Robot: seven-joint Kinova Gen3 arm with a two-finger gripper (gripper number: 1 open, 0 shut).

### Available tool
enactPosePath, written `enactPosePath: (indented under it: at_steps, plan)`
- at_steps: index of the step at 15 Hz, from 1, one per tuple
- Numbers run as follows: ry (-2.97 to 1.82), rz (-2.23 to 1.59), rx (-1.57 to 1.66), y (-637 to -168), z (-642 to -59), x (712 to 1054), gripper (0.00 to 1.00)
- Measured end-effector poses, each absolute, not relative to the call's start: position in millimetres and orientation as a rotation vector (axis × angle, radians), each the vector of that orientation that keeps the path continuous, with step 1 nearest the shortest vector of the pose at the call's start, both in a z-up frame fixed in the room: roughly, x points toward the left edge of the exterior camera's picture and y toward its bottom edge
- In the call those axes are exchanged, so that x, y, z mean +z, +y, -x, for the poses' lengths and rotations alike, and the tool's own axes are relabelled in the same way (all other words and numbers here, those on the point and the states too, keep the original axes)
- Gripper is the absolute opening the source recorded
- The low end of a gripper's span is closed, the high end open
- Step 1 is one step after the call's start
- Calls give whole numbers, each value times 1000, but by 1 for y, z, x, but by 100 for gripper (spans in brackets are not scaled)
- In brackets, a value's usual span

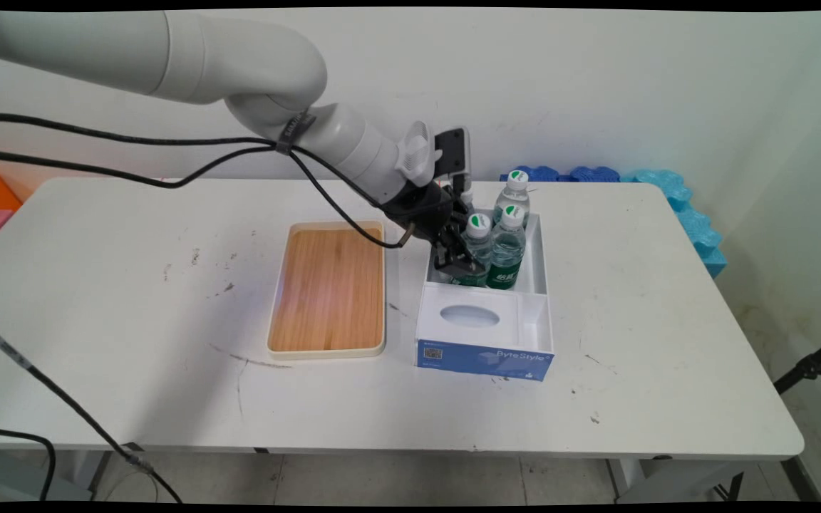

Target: Place the picked object on the tray

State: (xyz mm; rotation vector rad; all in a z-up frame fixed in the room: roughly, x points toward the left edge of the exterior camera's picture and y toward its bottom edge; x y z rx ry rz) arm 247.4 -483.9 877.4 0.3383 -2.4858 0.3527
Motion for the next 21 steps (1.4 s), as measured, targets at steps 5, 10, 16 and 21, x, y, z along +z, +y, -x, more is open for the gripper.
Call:
enactPosePath:
  at_steps: [5, 10, 16, 21]
  plan:
    - [-2432, -375, 360, -478, -253, 910, 0]
    - [-2391, -399, 380, -467, -274, 955, 0]
    - [-2407, -422, 406, -453, -327, 992, 0]
    - [-2427, -468, 434, -447, -388, 1005, 0]
